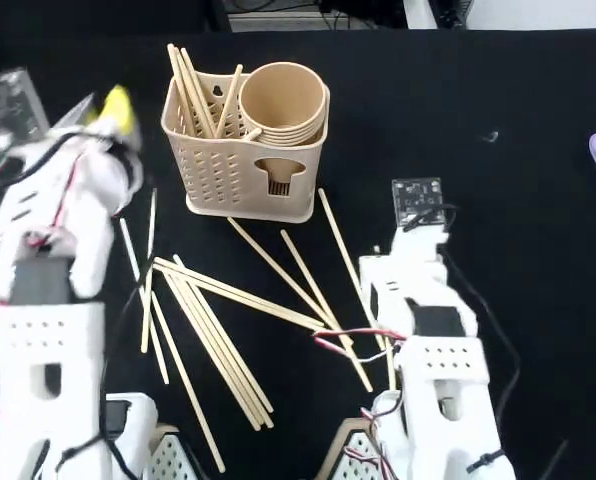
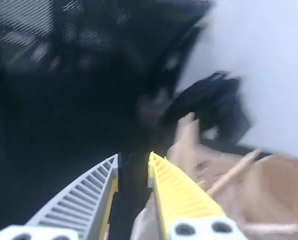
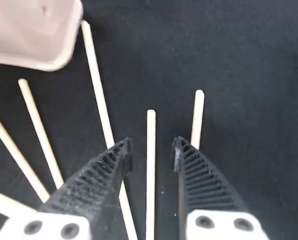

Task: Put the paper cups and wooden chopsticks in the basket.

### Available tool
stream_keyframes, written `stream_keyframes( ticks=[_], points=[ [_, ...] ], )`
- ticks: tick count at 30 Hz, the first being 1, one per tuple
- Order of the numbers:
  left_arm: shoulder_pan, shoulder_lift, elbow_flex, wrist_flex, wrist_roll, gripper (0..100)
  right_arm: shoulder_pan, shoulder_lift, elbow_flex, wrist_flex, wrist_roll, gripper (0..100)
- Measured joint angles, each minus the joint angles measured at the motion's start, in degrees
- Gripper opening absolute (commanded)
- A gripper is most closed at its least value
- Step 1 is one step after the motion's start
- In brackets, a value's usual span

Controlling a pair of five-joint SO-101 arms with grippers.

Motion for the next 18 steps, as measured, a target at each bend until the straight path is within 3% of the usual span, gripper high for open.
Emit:
stream_keyframes(
  ticks=[3,6,11,18],
  points=[
    [-5.63,-5.1,4.48,7.47,0.09,11,0.44,0.0,-1.32,2.37,-0.44,14.2],
    [-10.81,-9.14,11.25,9.85,0.09,11,0.62,0.0,-2.46,3.69,-0.62,14.2],
    [-16.79,-12.75,24.35,8.88,0.09,11,0.62,7.47,-7.38,4.92,-0.7,15.8],
    [-17.32,-16.7,38.24,2.81,0.09,11,0.62,32.26,-20.22,7.3,-0.7,22.3]
  ],
)
